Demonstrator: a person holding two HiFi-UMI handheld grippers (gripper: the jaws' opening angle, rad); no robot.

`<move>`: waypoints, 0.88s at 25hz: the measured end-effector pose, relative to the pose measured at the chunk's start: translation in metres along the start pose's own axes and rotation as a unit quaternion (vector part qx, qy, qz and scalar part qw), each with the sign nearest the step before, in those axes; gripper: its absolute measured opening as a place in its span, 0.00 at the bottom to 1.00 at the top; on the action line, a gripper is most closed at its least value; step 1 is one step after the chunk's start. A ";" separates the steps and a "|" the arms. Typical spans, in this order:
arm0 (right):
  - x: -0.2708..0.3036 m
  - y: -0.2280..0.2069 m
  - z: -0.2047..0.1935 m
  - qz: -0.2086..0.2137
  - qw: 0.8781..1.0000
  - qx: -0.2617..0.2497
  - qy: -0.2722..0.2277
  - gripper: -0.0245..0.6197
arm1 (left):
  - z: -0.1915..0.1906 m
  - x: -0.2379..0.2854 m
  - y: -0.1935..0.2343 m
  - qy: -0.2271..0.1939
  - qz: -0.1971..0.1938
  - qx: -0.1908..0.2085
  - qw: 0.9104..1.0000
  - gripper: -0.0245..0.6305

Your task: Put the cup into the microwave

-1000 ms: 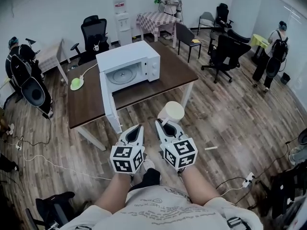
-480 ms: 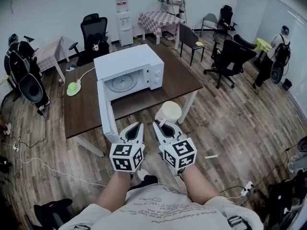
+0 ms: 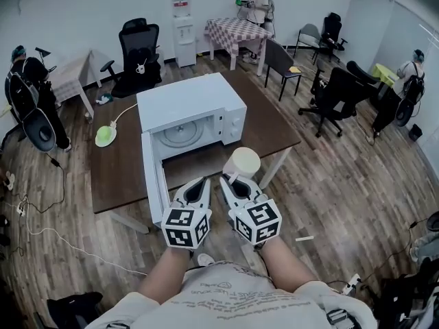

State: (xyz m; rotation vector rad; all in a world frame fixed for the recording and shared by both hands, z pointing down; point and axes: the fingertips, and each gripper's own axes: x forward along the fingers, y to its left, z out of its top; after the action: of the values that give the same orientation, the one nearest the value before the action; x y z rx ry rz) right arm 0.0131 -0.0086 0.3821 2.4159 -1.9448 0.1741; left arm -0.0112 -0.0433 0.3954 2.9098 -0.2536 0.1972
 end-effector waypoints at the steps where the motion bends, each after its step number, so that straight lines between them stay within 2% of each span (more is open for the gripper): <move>1: 0.009 -0.003 0.000 0.002 1.000 -0.002 0.001 0.08 | 0.001 0.006 0.004 0.000 0.000 0.000 1.000 0.06; 12: 0.087 -0.023 -0.009 0.028 1.000 0.001 0.010 0.08 | 0.011 0.051 0.063 0.000 0.025 -0.004 1.000 0.06; 15: 0.099 -0.020 -0.014 0.053 0.999 -0.005 0.010 0.08 | 0.009 0.056 0.075 0.005 0.037 -0.009 0.999 0.06; 19: 0.113 -0.016 -0.031 0.079 0.996 -0.039 0.015 0.08 | 0.000 0.061 0.084 0.002 0.053 -0.013 0.999 0.06; 22: 0.128 -0.014 -0.038 0.112 0.993 -0.043 0.023 0.08 | -0.001 0.063 0.096 -0.002 0.078 -0.019 0.997 0.06</move>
State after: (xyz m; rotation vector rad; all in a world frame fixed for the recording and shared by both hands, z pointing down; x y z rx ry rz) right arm 0.0514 -0.1266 0.4343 2.1196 -2.1509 0.1479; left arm 0.0326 -0.1449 0.4249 2.8532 -0.4803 0.2098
